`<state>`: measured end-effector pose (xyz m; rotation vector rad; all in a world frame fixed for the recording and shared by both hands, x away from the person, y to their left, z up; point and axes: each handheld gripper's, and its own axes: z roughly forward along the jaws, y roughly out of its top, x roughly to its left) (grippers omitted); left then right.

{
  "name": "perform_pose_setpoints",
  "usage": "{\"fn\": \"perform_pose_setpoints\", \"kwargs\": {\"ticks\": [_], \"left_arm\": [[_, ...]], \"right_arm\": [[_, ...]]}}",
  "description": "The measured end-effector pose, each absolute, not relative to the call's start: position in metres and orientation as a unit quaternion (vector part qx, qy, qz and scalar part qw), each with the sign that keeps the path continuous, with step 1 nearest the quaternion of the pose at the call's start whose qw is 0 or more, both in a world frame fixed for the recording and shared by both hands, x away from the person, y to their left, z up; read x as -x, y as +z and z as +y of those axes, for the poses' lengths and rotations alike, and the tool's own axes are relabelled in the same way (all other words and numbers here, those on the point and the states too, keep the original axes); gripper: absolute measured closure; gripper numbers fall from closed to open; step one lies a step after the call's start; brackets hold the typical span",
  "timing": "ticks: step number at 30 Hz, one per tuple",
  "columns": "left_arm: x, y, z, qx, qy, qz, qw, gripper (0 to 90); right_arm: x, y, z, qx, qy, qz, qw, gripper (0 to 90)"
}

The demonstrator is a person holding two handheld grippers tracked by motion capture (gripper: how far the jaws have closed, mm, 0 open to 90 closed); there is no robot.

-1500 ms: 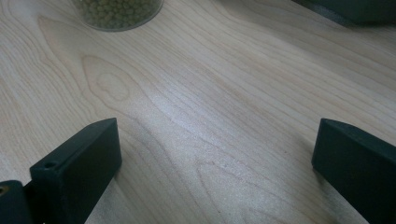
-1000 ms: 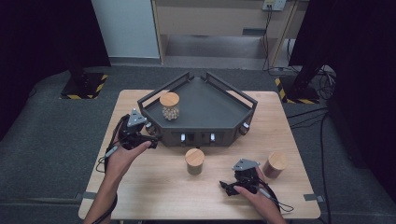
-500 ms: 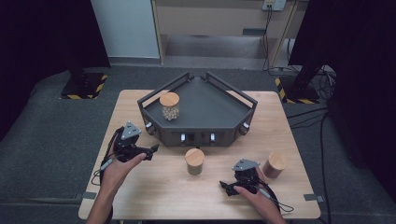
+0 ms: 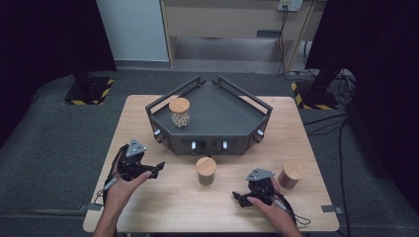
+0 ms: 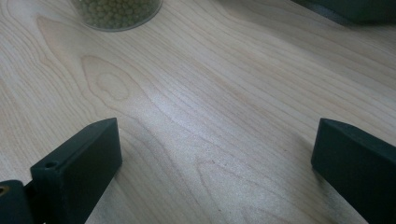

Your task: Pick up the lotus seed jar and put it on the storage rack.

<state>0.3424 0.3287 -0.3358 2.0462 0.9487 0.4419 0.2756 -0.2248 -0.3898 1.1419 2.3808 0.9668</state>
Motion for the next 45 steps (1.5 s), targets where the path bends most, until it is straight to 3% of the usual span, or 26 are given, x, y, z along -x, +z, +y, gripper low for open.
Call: {"fn": "perform_pose_setpoints", "kwargs": {"ticks": [45], "left_arm": [[-0.332,-0.385,0.353,-0.81,0.153,0.422,0.376,2.6]], "right_arm": [[-0.275,-0.39,-0.225,-0.401,0.338,0.835,0.165,2.1]]}}
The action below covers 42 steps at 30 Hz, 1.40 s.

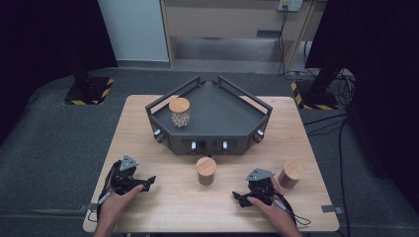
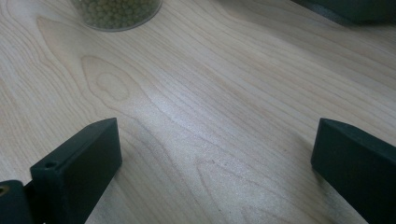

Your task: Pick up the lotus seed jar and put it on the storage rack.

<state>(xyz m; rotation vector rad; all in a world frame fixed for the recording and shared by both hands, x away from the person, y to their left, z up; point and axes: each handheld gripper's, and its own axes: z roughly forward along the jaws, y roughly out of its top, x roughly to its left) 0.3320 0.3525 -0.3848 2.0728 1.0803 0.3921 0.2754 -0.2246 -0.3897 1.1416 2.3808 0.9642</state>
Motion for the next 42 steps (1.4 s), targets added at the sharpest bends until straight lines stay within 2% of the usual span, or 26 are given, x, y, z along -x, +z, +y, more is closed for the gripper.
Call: {"fn": "perform_pose_setpoints", "kwargs": {"ticks": [25,32,42], "left_arm": [[-0.328,-0.402,0.35,-0.824,0.134,0.413,0.363,2.4],[-0.324,-0.406,0.345,-0.829,0.152,0.403,0.357,0.7],[-0.325,-0.406,0.346,-0.83,0.15,0.402,0.357,0.0]], "right_arm": [[-0.275,-0.39,-0.224,-0.401,0.338,0.835,0.165,2.2],[-0.275,-0.39,-0.224,-0.401,0.338,0.835,0.165,2.2],[-0.274,-0.39,-0.224,-0.403,0.338,0.834,0.166,2.4]]}}
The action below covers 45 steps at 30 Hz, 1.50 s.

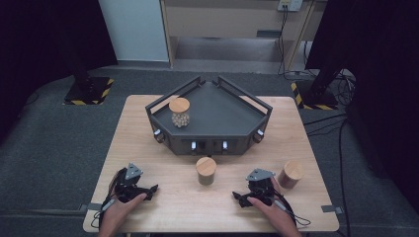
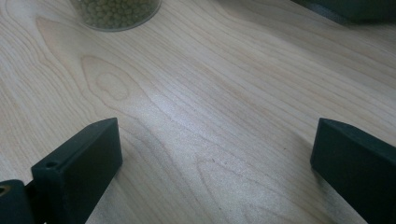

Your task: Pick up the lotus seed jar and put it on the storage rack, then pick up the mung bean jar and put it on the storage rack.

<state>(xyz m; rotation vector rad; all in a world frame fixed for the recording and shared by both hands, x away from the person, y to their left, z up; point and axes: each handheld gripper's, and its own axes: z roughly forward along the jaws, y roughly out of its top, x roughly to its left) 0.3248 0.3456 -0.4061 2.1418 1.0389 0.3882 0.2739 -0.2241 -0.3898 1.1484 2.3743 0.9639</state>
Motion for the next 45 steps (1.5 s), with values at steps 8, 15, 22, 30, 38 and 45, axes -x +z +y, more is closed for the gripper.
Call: {"fn": "perform_pose_setpoints", "kwargs": {"ticks": [8,15,22,30,38,45], "left_arm": [[-0.324,-0.406,0.344,-0.828,0.153,0.406,0.355,0.0],[-0.324,-0.406,0.344,-0.828,0.152,0.407,0.355,0.0],[-0.324,-0.406,0.343,-0.828,0.152,0.407,0.355,0.0],[-0.324,-0.406,0.343,-0.828,0.153,0.407,0.355,0.0],[-0.324,-0.406,0.343,-0.827,0.153,0.408,0.355,0.0],[-0.323,-0.406,0.343,-0.827,0.153,0.408,0.355,0.0]], "right_arm": [[-0.274,-0.389,-0.224,-0.403,0.337,0.834,0.166,2.4],[-0.277,-0.387,-0.224,-0.4,0.333,0.839,0.161,3.1],[-0.275,-0.379,-0.228,-0.393,0.351,0.835,0.159,5.0],[-0.277,-0.363,-0.219,-0.365,0.355,0.845,0.161,3.7],[-0.28,-0.349,-0.203,-0.337,0.357,0.855,0.167,3.9],[-0.284,-0.345,-0.194,-0.327,0.357,0.86,0.164,4.0]]}}
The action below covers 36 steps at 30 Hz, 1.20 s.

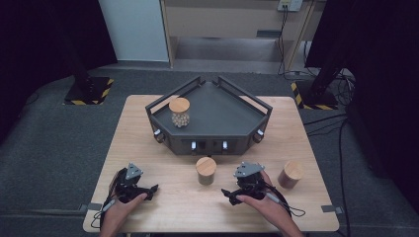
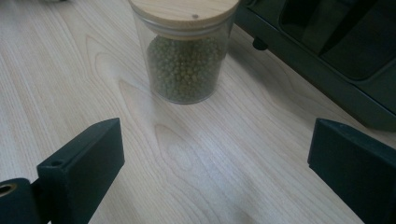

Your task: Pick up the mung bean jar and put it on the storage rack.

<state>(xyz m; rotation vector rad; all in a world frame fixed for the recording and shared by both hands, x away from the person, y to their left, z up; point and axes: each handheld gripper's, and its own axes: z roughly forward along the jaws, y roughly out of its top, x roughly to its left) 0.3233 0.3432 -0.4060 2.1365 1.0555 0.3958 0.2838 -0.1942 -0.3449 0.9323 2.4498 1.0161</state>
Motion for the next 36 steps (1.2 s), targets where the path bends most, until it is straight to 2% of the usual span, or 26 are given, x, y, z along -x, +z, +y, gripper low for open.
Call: {"fn": "perform_pose_setpoints", "kwargs": {"ticks": [26,36], "left_arm": [[-0.32,-0.406,0.341,-0.823,0.157,0.416,0.353,0.0],[-0.319,-0.406,0.341,-0.823,0.158,0.417,0.352,0.0]], "right_arm": [[-0.306,-0.343,-0.168,-0.321,0.351,0.864,0.164,4.3],[-0.318,-0.342,-0.143,-0.304,0.347,0.872,0.165,4.3]]}}
